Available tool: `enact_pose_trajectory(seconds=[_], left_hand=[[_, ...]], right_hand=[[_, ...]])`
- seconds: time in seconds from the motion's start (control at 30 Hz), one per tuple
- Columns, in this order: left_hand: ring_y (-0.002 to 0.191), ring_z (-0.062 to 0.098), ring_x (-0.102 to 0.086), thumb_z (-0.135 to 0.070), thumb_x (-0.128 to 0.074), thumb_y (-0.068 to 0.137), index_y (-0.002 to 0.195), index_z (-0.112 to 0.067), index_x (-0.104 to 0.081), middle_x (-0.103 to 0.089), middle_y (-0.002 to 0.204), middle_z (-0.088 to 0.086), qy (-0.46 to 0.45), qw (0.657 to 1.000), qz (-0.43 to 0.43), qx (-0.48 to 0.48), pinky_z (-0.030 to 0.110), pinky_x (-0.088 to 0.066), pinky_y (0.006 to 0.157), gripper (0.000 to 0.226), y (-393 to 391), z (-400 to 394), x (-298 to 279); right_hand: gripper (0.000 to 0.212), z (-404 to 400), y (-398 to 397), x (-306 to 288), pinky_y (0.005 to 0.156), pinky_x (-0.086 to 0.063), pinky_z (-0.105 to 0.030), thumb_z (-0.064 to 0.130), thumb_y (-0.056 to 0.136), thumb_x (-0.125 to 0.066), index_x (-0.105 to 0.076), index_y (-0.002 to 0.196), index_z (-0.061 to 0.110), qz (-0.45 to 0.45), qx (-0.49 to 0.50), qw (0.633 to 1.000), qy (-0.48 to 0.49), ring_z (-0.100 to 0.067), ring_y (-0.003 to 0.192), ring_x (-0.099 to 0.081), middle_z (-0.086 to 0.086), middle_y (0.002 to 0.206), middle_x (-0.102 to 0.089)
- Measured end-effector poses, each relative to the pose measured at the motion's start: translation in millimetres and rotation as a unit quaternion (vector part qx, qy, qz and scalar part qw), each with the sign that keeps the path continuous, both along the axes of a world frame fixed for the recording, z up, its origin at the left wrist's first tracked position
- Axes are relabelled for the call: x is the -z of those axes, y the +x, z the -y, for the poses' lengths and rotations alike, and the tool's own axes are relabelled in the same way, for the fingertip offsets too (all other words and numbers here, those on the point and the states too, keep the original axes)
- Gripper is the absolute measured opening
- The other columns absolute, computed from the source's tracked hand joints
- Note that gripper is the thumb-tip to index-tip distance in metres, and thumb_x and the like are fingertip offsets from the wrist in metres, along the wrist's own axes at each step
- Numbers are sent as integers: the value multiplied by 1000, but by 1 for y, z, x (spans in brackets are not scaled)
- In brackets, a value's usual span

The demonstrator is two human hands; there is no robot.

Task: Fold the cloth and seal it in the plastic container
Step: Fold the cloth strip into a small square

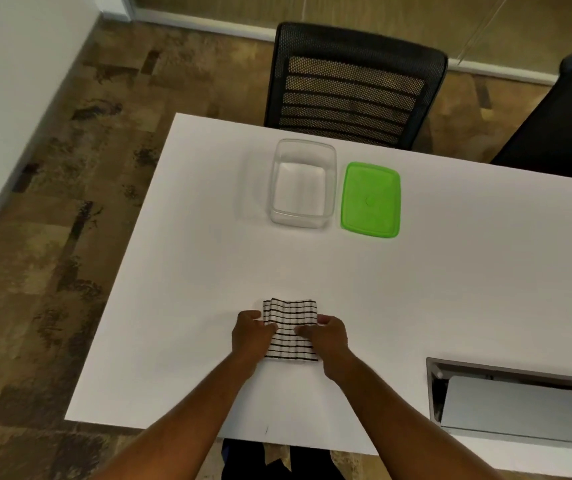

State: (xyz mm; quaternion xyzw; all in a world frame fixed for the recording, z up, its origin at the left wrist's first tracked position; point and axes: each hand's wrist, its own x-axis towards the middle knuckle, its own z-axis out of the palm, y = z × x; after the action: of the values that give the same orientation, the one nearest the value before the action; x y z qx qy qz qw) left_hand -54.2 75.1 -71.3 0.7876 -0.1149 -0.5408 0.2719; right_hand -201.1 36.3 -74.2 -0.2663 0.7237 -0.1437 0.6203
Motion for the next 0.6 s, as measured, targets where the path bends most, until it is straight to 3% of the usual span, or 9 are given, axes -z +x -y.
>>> enact_pose_trajectory(seconds=[0.07, 0.1, 0.17, 0.23, 0.4, 0.5, 0.6], left_hand=[[90, 29, -74, -5, -67, 89, 120, 1, -68, -77, 103, 15, -18, 992, -119, -43, 43, -62, 84, 32, 9, 3, -7], [91, 31, -74, -3, -64, 90, 119, 3, -69, -77, 105, 19, -32, 978, -192, -68, 43, -62, 84, 31, 13, 3, -11], [109, 39, -69, -5, -60, 91, 124, 3, -67, -72, 118, 24, -58, 943, -313, -95, 52, -56, 97, 35, 20, 4, -20], [119, 41, -65, -7, -57, 92, 127, -1, -65, -69, 126, 23, -88, 921, -371, -80, 57, -51, 103, 36, 22, 8, -27], [111, 35, -71, -12, -53, 98, 123, -3, -68, -71, 123, 20, -112, 918, -380, -29, 46, -60, 91, 31, 19, 28, -41], [109, 34, -72, -6, -61, 97, 124, -4, -63, -71, 125, 20, -129, 947, -293, 3, 44, -62, 83, 27, 17, 43, -50], [115, 35, -69, -5, -62, 97, 131, -6, -59, -69, 129, 18, -144, 953, -265, 23, 52, -57, 95, 34, 17, 60, -59]], right_hand=[[35, 9, -11, -6, 79, -64, -42, -1, 78, -80, -75, 113, 0, 129, 27, 989, 61, -34, 94, -78, -22, 111, -78], [36, 13, -17, -10, 85, -63, -46, 0, 81, -77, -74, 116, -2, 197, 37, 975, 94, -37, 101, -77, -24, 115, -76], [38, 21, -27, -17, 97, -58, -53, 4, 86, -72, -71, 124, -1, 296, 30, 947, 124, -40, 116, -71, -24, 127, -72], [38, 27, -33, -20, 96, -59, -53, 7, 88, -71, -72, 126, 2, 339, 10, 934, 114, -39, 121, -69, -22, 132, -69], [47, 44, -32, -29, 105, -53, -52, 9, 90, -70, -63, 137, 5, 327, -33, 942, 69, -37, 126, -65, -20, 136, -67], [46, 60, -30, -41, 100, -57, -51, 9, 89, -72, -65, 134, 4, 310, -46, 949, 46, -38, 124, -67, -21, 134, -69], [47, 78, -29, -56, 100, -57, -50, 5, 86, -74, -66, 132, 3, 305, -76, 949, 28, -38, 124, -67, -22, 132, -69]])
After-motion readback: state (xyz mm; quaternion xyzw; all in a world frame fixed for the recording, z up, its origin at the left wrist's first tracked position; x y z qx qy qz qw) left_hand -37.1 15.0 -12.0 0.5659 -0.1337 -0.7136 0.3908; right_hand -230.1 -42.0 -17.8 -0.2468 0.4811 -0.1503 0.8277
